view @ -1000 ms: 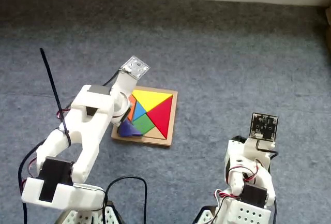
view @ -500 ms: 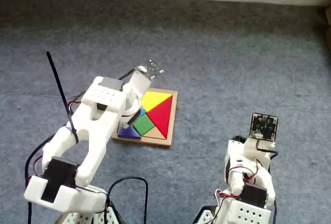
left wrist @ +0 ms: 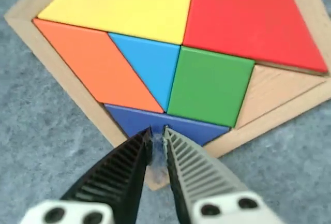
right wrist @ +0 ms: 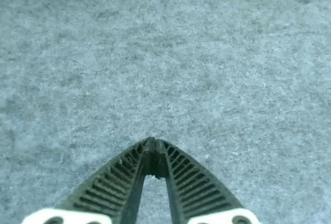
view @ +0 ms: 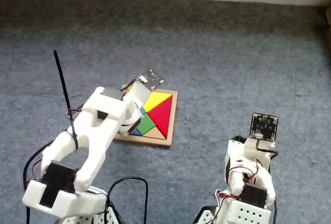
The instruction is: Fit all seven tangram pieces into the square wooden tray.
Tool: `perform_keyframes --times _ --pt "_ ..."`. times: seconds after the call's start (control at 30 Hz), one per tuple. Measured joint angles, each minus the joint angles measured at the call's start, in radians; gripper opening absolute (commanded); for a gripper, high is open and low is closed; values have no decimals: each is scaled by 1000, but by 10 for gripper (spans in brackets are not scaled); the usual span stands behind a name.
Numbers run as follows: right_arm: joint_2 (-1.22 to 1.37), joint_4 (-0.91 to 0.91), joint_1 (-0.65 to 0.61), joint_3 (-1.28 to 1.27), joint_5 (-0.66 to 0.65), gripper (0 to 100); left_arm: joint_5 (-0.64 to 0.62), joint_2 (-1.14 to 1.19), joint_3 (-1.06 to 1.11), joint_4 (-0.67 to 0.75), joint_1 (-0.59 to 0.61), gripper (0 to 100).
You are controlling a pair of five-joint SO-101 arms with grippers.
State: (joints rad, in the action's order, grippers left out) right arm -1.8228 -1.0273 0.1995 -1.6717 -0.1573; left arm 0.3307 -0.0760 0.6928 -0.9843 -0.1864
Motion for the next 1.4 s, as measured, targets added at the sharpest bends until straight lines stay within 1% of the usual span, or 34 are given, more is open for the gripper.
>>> perform_keyframes --times 0.17,0.33,0.4,0.47,0.53,0.67,0.83,0.93,1.23,1.33,1.4 --pt "0 0 0 0 0 6 -3 0 6 68 2 60" --pt "0 0 0 0 0 6 -2 -15 11 75 2 57" --pt "0 0 0 0 0 6 -35 -61 11 75 0 59" --pt "0 0 0 0 0 6 -86 -140 11 64 -2 59" --pt "0 0 0 0 0 6 -110 -245 11 32 0 58" --pt "0 0 0 0 0 6 -120 -486 51 -17 0 59" --pt "0 0 0 0 0 6 -120 -769 186 -20 9 59" --pt "0 0 0 0 0 6 -120 -916 275 -20 72 59" --pt "0 0 0 0 0 6 -120 -1284 566 -20 336 57" --pt "0 0 0 0 0 6 -120 -1412 654 -20 397 57" --pt "0 0 0 0 0 6 -120 -1494 718 -25 417 57"
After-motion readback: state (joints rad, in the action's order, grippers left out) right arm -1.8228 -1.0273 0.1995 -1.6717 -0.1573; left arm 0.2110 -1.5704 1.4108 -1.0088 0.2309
